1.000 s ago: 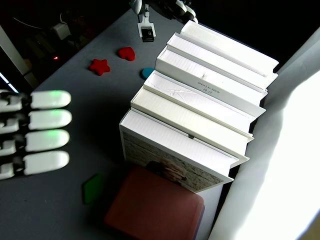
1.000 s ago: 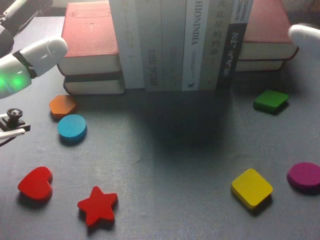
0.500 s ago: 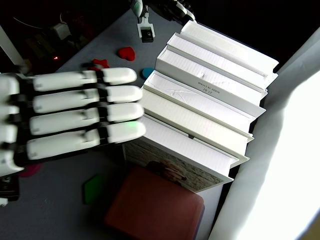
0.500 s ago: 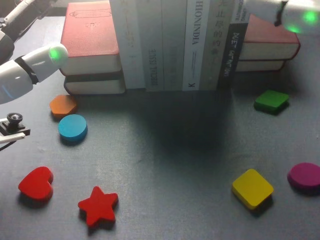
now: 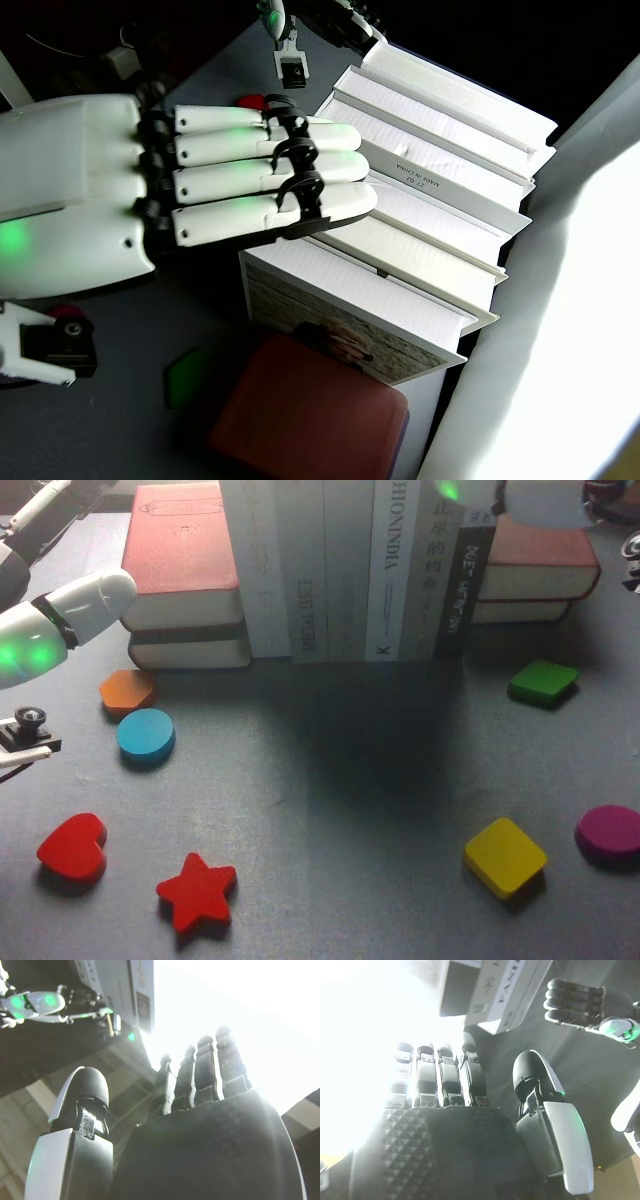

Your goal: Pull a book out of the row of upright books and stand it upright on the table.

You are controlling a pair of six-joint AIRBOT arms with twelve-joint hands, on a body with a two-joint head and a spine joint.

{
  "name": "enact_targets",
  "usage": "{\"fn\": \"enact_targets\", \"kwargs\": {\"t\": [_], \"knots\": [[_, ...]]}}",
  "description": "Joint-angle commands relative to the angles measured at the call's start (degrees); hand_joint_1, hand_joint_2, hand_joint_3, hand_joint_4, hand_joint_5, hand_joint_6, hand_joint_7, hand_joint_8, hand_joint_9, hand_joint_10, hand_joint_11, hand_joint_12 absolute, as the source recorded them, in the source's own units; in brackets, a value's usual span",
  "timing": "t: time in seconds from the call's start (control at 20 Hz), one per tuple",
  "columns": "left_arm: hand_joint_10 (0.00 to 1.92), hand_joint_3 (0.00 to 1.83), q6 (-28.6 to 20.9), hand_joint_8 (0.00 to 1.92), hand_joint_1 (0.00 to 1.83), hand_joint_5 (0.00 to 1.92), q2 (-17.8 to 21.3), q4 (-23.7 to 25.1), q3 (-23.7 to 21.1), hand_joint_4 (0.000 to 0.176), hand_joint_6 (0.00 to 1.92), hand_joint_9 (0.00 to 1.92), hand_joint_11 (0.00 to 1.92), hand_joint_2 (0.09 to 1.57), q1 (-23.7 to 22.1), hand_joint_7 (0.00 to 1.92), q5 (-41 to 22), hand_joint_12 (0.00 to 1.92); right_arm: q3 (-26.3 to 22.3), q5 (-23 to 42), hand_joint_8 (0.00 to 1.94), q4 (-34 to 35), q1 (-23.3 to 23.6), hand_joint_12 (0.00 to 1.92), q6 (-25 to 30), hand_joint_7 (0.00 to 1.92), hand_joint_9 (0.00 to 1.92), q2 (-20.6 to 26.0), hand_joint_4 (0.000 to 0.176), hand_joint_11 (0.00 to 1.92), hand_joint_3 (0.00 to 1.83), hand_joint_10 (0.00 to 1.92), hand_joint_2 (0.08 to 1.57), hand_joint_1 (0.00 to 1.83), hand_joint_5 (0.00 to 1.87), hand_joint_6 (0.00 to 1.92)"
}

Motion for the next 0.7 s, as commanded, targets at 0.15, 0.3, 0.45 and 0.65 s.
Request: {"fn": "enact_targets", "kwargs": {"t": [0.15, 0.3, 0.45, 0.65], "knots": [[0.0, 0.0, -0.64, 0.0, 0.32, 0.09, -0.24, -1.09, 0.25, 0.034, 0.0, 0.0, 0.0, 1.38, -0.45, 0.0, -6.97, 0.08, -0.03, 4.69, 0.0, 0.12, 1.52, 0.0, -0.52, 0.0, 0.0, -0.33, 0.0, 0.0, 0.0, 0.0, 1.39, 0.11, 0.56, 0.19], [0.0, 0.0, -0.72, 0.0, 0.33, 0.09, -0.25, -1.12, 0.18, 0.039, 0.0, 0.0, 0.0, 1.37, -0.42, 0.0, -7.2, 0.08, -1.26, 6.19, 0.0, 0.12, 1.52, 0.0, -0.52, 0.12, 0.0, -0.32, 0.0, 0.0, 0.0, 0.0, 1.39, 0.18, 0.68, 0.52], [0.0, 0.0, -0.75, 0.0, 0.3, 0.07, -0.26, -1.13, 0.17, 0.053, 0.0, 0.0, 0.0, 1.38, -0.48, 0.0, -7.3, 0.09, -3.8, 8.93, 0.0, -0.34, 0.77, 0.0, -0.52, 0.13, 0.0, 1.2, 0.0, 0.0, 0.0, 0.0, 1.41, 0.15, 0.63, 0.57], [0.0, 0.0, -0.86, 0.0, 0.3, 0.09, -0.26, -1.23, 0.09, 0.049, 0.0, 0.0, 0.0, 1.37, -0.41, 0.0, -7.43, 0.06, -6.79, 13.53, 0.0, -0.5, -1.83, 0.0, -0.39, 0.15, 0.0, 3.9, 0.0, 0.0, 0.0, 0.0, 1.42, 0.15, 0.58, 0.84]]}}
